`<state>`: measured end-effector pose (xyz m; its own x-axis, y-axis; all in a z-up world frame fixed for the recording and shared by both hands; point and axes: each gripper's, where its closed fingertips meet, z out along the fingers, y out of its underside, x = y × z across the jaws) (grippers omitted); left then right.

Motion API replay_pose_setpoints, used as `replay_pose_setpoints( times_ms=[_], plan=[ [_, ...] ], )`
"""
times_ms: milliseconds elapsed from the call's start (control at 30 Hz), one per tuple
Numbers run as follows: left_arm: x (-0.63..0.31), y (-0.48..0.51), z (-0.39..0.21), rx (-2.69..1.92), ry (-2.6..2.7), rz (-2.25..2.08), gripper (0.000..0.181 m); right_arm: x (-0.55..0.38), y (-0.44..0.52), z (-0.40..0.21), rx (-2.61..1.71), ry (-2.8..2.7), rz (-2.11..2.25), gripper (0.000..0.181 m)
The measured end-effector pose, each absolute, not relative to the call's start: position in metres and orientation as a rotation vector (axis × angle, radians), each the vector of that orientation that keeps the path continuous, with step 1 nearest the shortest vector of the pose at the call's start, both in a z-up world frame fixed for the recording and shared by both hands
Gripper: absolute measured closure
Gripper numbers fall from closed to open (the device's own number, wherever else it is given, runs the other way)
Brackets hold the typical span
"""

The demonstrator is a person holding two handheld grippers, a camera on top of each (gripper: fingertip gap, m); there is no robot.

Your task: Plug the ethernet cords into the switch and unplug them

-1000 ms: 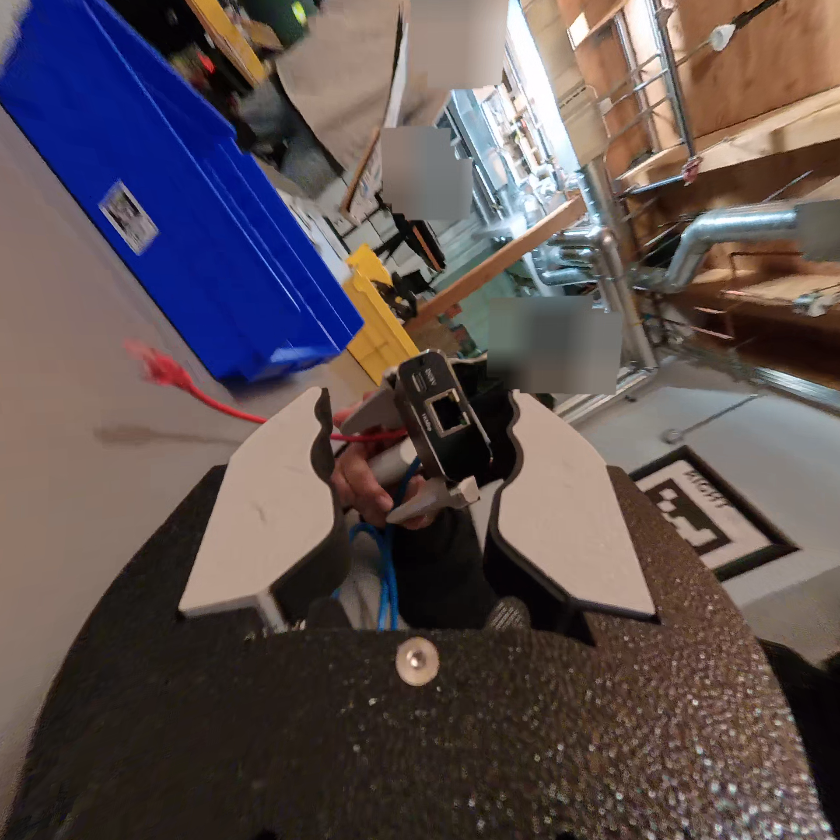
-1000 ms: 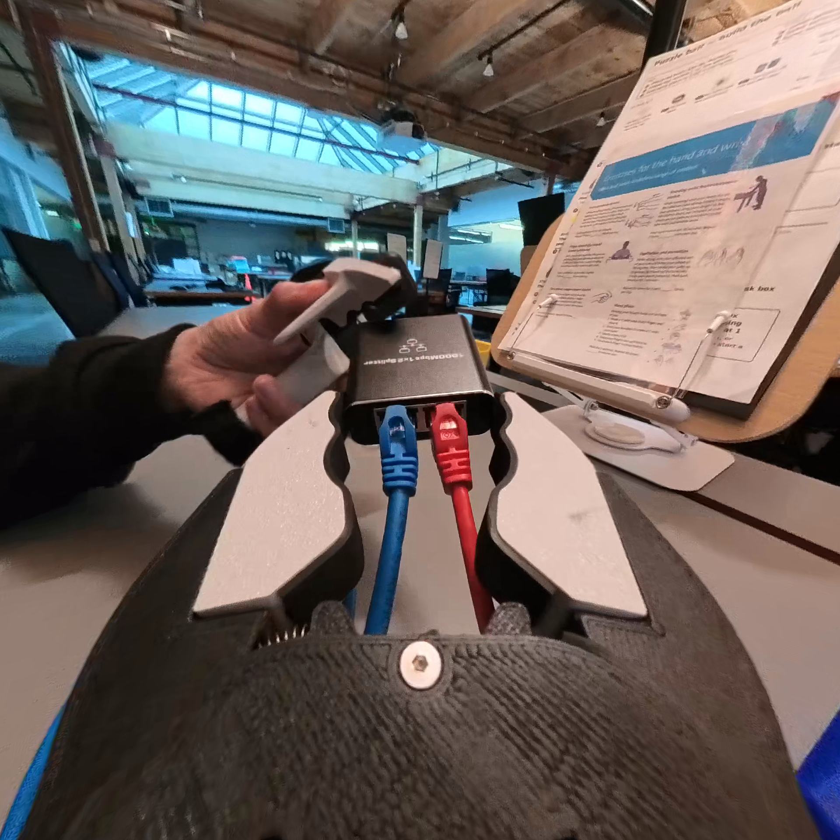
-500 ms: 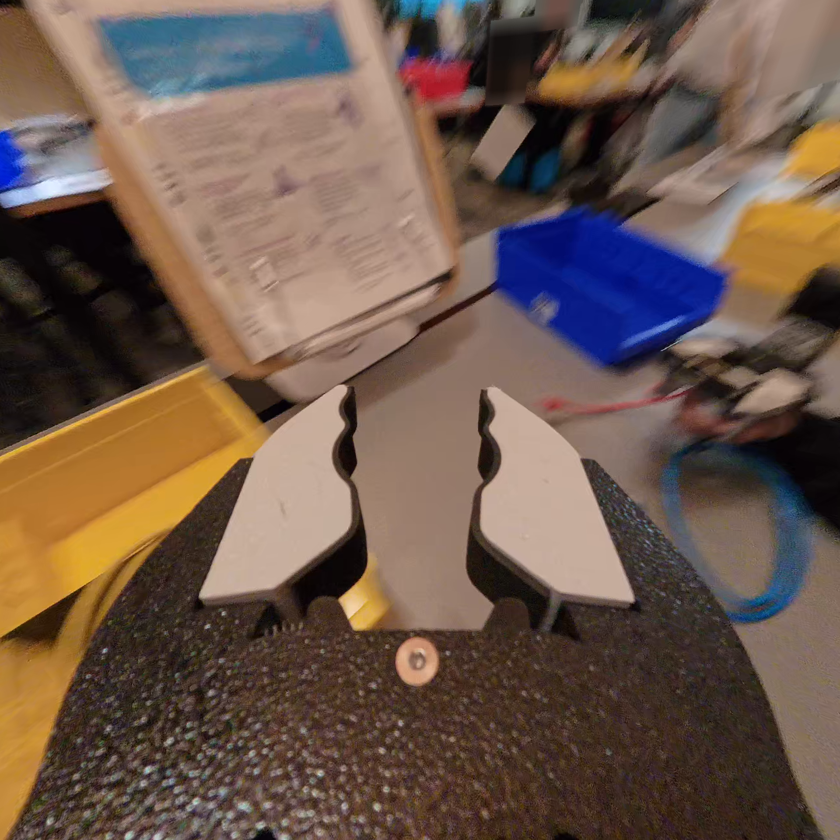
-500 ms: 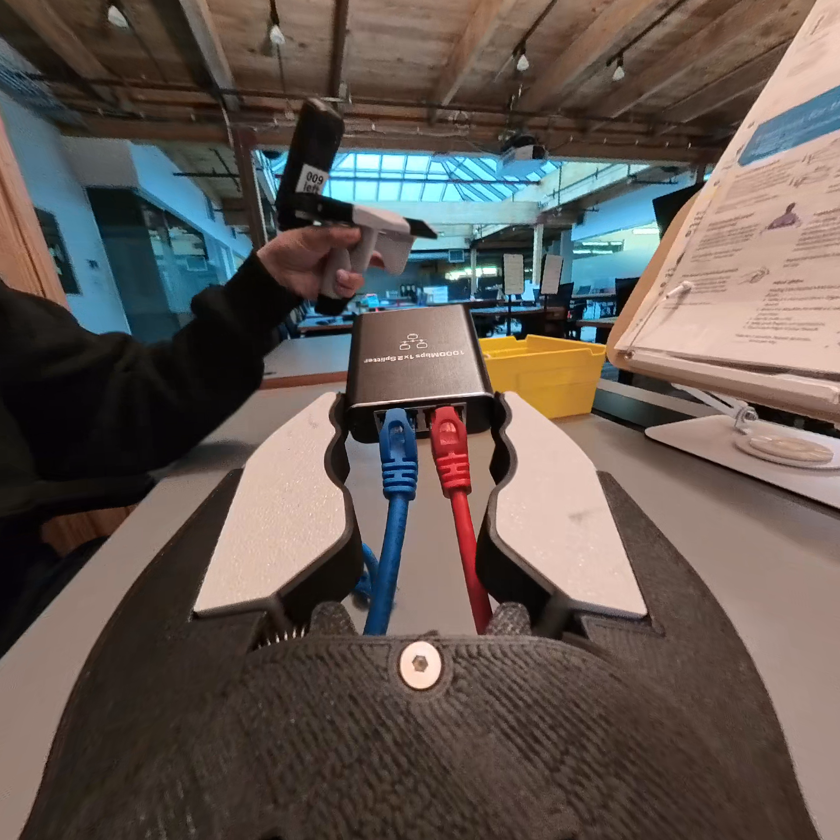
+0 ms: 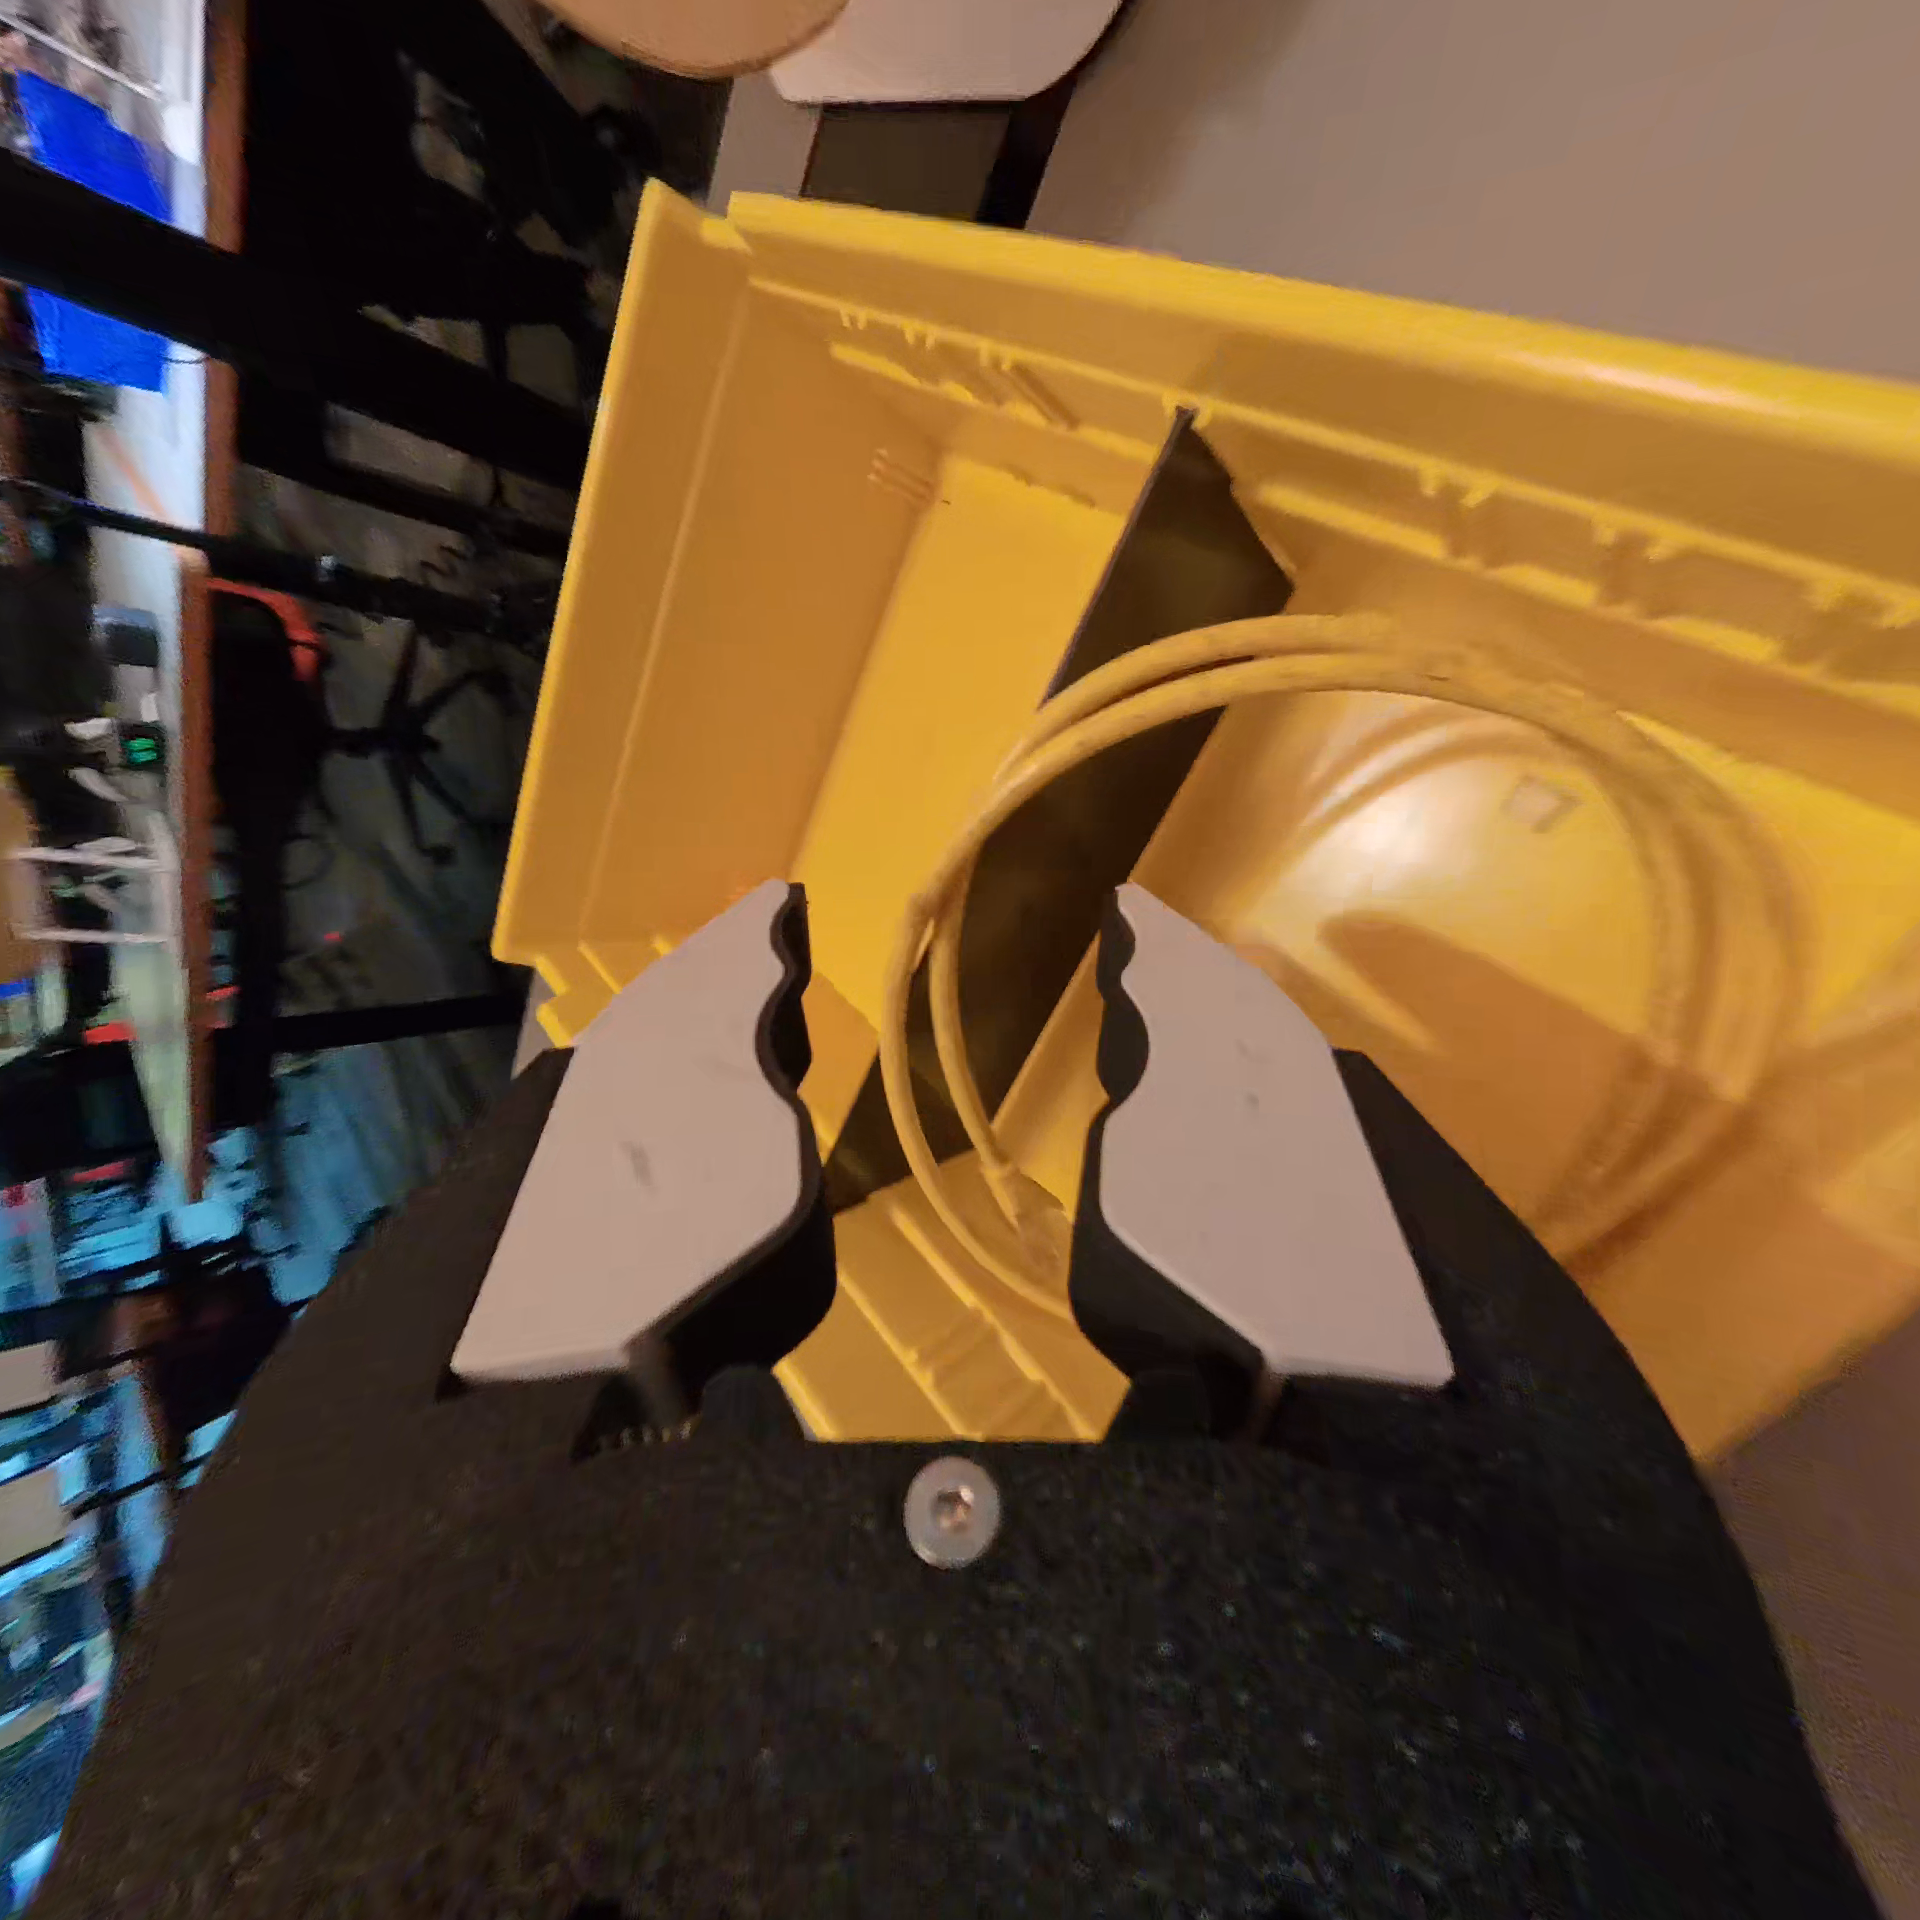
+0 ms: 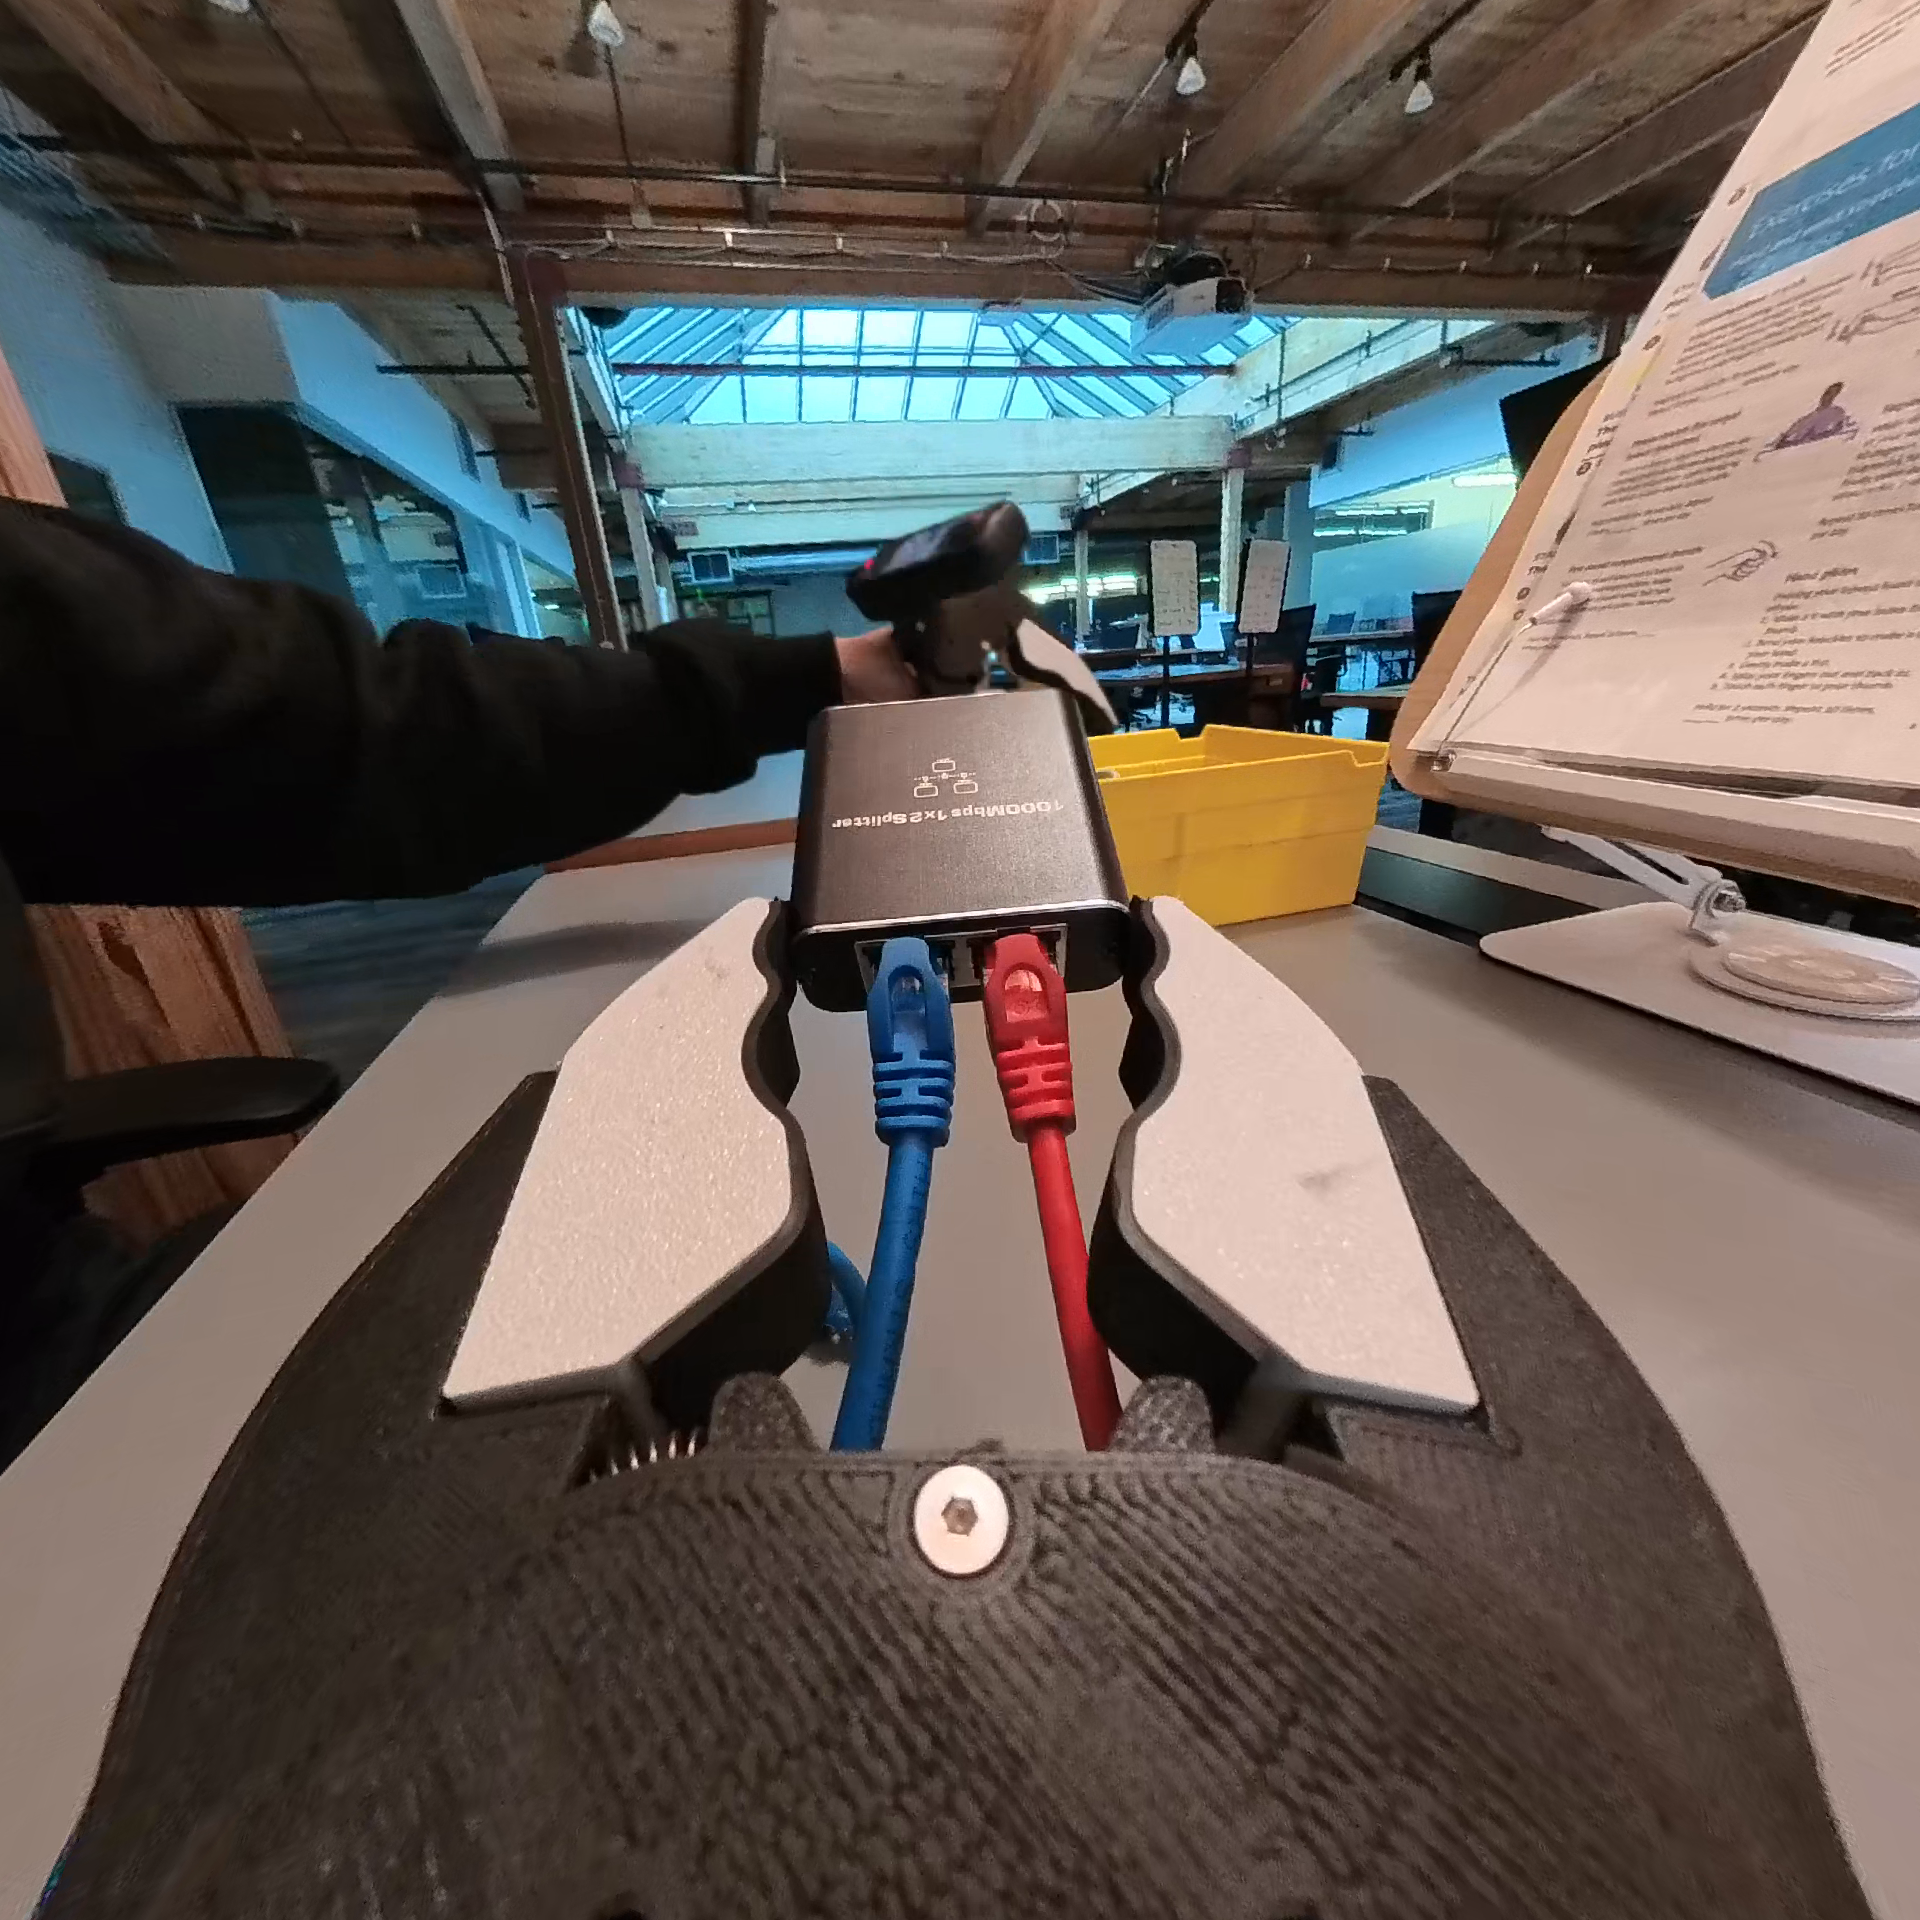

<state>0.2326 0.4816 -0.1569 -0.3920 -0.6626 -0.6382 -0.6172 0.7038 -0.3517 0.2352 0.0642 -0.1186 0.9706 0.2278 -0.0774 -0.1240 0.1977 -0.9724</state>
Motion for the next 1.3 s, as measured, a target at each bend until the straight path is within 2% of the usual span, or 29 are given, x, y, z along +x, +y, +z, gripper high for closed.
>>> replay_pose_setpoints(
  times_ms=[67, 100, 133, 167, 333, 467, 567, 633, 733, 867, 967, 1100, 1167, 1200, 1300],
  plan=[
    [0.24, 0.49, -0.169, -0.97, 2.106, 0.008, 0.133, 0.234, 0.065, -0.119, -1.354, -0.095, 0.249, 0.119],
    [0.243, 0.493, -0.173, -0.967, 2.101, 0.025, 0.144, 0.234, 0.065, -0.119, -1.354, -0.097, 0.25, 0.12],
    [0.244, 0.494, -0.174, -0.962, 2.093, 0.026, 0.166, 0.234, 0.065, -0.119, -1.354, -0.096, 0.249, 0.12],
    [0.244, 0.494, -0.172, -0.966, 2.077, 0.019, 0.17, 0.234, 0.064, -0.119, -1.352, -0.098, 0.249, 0.12],
    [0.231, 0.501, -0.107, -0.963, 1.838, 0.02, 0.175, 0.232, 0.065, -0.12, -1.36, -0.111, 0.246, 0.12],
    [0.211, 0.479, -0.016, -0.894, 1.635, -0.153, 0.175, 0.231, 0.066, -0.121, -1.37, -0.114, 0.247, 0.12],
    [0.195, 0.42, 0.047, -0.64, 1.615, -0.386, 0.176, 0.236, 0.062, -0.117, -1.336, -0.095, 0.259, 0.12],
    [0.182, 0.357, 0.06, -0.376, 1.719, -0.553, 0.176, 0.242, 0.058, -0.117, -1.331, -0.079, 0.244, 0.12],
    [0.163, 0.273, 0.029, -0.122, 1.931, -0.667, 0.176, 0.253, 0.051, -0.115, -1.313, -0.045, 0.217, 0.12],
    [0.13, 0.192, -0.068, 0.109, 2.275, -0.647, 0.176, 0.259, 0.045, -0.113, -1.288, -0.02, 0.208, 0.12],
    [0.13, 0.162, -0.119, 0.148, 2.386, -0.572, 0.176, 0.256, 0.047, -0.114, -1.303, -0.038, 0.209, 0.12],
    [0.148, 0.134, -0.147, 0.041, 2.407, -0.622, 0.17, 0.251, 0.049, -0.115, -1.312, -0.061, 0.209, 0.12],
    [0.159, 0.136, -0.154, -0.083, 2.409, -0.641, 0.15, 0.251, 0.048, -0.114, -1.303, -0.061, 0.207, 0.12],
    [0.161, 0.14, -0.156, -0.15, 2.417, -0.673, 0.146, 0.252, 0.047, -0.114, -1.299, -0.058, 0.205, 0.12],
    [0.164, 0.163, -0.15, -0.428, 2.358, -0.756, 0.151, 0.252, 0.046, -0.113, -1.294, -0.053, 0.2, 0.12]
  ],
)
